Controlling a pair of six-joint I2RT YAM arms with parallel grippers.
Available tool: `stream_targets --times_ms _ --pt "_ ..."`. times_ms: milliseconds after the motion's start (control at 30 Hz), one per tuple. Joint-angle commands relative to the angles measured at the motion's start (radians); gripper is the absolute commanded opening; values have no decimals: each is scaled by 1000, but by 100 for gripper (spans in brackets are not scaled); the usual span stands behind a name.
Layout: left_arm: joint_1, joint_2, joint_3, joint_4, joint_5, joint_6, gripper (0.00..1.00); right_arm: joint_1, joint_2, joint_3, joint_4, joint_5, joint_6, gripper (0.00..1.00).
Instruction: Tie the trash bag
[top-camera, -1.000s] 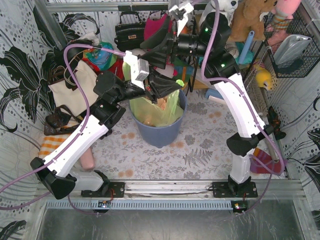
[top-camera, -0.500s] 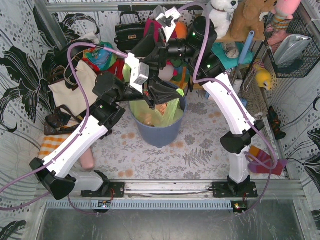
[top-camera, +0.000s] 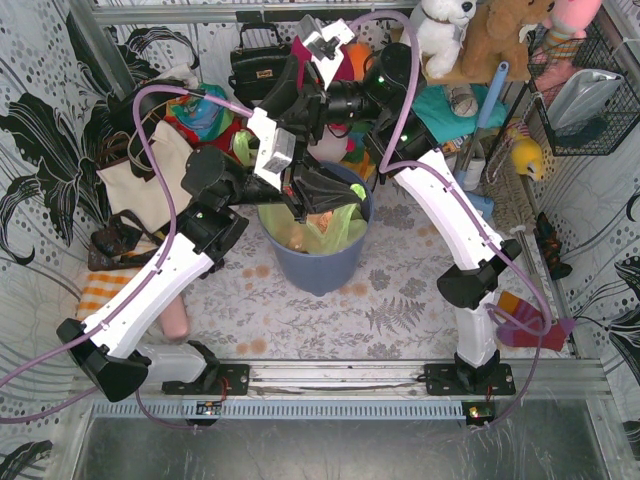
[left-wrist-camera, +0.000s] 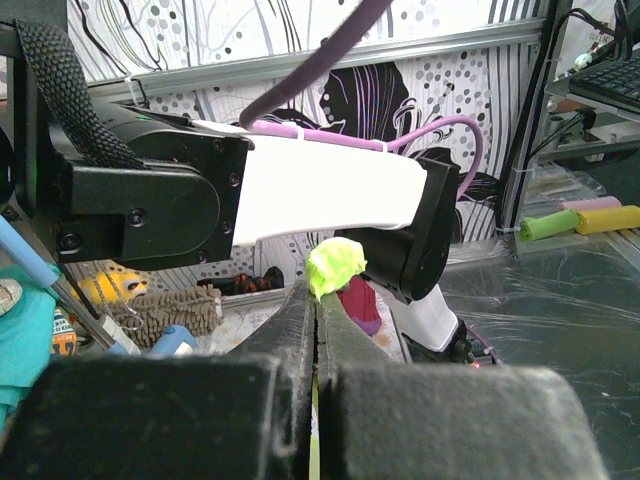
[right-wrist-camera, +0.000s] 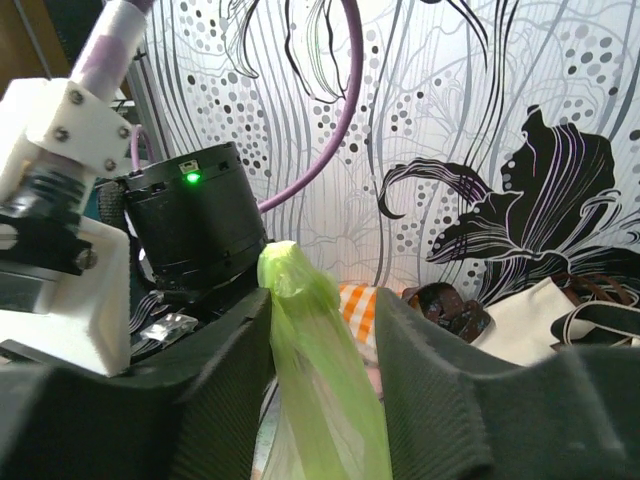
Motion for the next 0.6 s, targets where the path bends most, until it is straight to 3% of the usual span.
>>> stream_targets --times_ms 0,267,533,567 --pt "-3 -10 -6 55 22 -18 0 6 -3 5 152 -44 88 40" --pt "-2 -14 -8 36 17 -4 0 6 -17 -20 155 -53 93 0" --pt "-3 -41 -36 50 58 -1 0 6 -64 -68 103 -17 33 0" --pt "-3 -46 -44 58 66 0 0 6 -62 -61 100 -24 36 11"
